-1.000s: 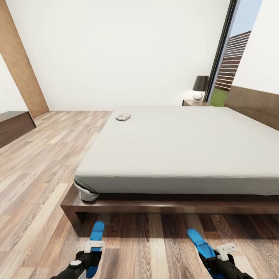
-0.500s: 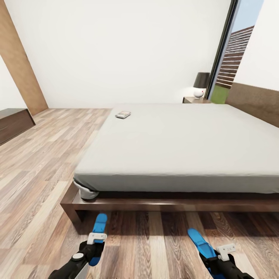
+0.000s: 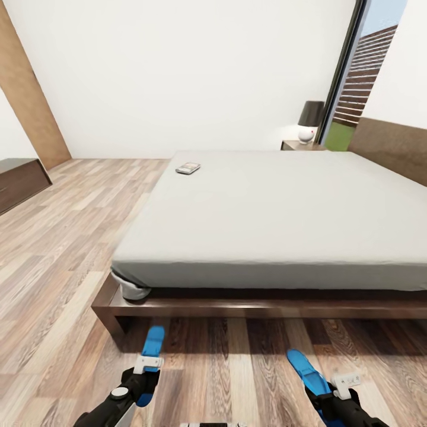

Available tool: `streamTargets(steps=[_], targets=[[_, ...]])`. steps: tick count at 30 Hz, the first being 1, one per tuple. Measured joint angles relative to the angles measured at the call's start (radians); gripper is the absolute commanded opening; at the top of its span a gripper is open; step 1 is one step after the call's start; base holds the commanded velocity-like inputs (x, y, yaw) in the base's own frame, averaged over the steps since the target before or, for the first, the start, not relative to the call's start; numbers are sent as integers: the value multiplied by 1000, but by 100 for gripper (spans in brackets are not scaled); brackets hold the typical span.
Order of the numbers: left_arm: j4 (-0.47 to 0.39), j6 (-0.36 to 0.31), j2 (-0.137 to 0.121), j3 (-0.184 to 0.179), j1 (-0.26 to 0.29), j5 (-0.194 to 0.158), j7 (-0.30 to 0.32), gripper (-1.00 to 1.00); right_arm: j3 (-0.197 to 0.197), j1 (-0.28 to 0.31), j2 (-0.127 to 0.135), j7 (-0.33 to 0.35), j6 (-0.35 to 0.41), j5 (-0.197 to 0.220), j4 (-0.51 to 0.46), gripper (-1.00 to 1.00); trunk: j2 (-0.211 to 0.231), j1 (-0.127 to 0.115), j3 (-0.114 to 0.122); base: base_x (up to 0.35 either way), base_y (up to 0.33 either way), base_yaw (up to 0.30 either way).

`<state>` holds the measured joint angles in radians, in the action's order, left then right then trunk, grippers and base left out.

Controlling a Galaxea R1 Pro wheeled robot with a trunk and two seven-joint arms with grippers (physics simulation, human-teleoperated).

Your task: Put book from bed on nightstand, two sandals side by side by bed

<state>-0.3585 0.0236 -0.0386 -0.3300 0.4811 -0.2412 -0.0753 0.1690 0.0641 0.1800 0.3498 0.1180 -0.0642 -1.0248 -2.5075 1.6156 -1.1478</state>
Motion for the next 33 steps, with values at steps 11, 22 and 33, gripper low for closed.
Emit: streamTargets(steps=[11, 22, 33], targets=[[-2, 1, -2, 1, 11, 1, 0, -100, 0, 1, 0, 1, -1, 1, -1, -100, -3, 5, -43, 0, 0, 0], [-3, 5, -4, -1, 31, 2, 1, -100, 0, 1, 0, 1, -5, 1, -2, -100, -5, 8, -74, 0, 0, 0], [-5, 11, -1, -2, 31, 2, 2, -100, 25, 0, -3, 12, -2, 5, -61, -100, -5, 8, -74, 0, 0, 0]])
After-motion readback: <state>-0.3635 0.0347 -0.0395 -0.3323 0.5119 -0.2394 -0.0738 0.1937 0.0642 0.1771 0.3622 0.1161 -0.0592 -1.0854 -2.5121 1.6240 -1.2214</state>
